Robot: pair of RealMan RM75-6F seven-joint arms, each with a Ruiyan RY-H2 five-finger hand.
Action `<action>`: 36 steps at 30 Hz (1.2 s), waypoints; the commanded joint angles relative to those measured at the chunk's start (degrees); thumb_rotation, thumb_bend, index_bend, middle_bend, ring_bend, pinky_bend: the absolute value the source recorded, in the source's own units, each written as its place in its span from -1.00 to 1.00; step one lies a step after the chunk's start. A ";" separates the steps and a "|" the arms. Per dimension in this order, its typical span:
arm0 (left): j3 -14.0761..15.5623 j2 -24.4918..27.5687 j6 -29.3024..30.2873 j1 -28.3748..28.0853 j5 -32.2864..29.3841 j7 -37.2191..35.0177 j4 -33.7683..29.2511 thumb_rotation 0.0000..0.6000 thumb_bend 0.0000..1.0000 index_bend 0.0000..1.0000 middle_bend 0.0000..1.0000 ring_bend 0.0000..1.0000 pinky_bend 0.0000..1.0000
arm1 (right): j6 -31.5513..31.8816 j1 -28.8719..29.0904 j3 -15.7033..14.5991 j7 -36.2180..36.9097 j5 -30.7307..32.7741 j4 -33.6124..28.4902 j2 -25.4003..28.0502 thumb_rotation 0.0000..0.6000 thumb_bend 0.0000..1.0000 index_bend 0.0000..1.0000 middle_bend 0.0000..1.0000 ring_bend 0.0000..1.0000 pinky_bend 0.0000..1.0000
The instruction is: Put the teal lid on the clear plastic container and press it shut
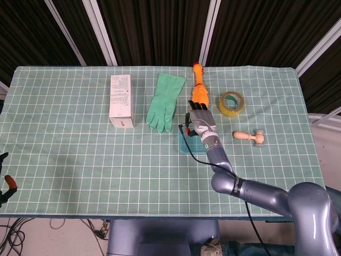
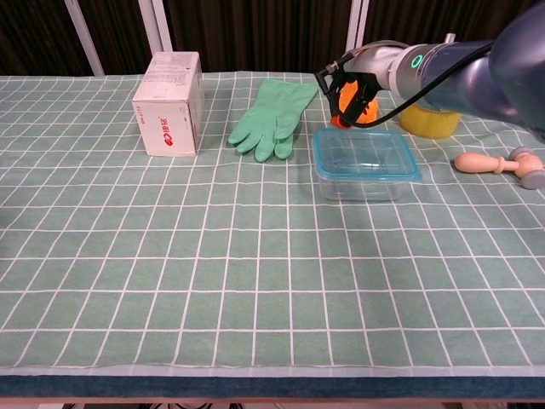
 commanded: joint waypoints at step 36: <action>-0.48 0.24 -0.38 -0.26 -1.25 -0.63 0.36 1.00 0.50 -0.79 -1.00 -1.00 -1.00 | -6.38 1.78 -2.00 0.94 1.13 10.34 -5.15 1.00 0.03 0.21 -1.00 -1.00 -1.00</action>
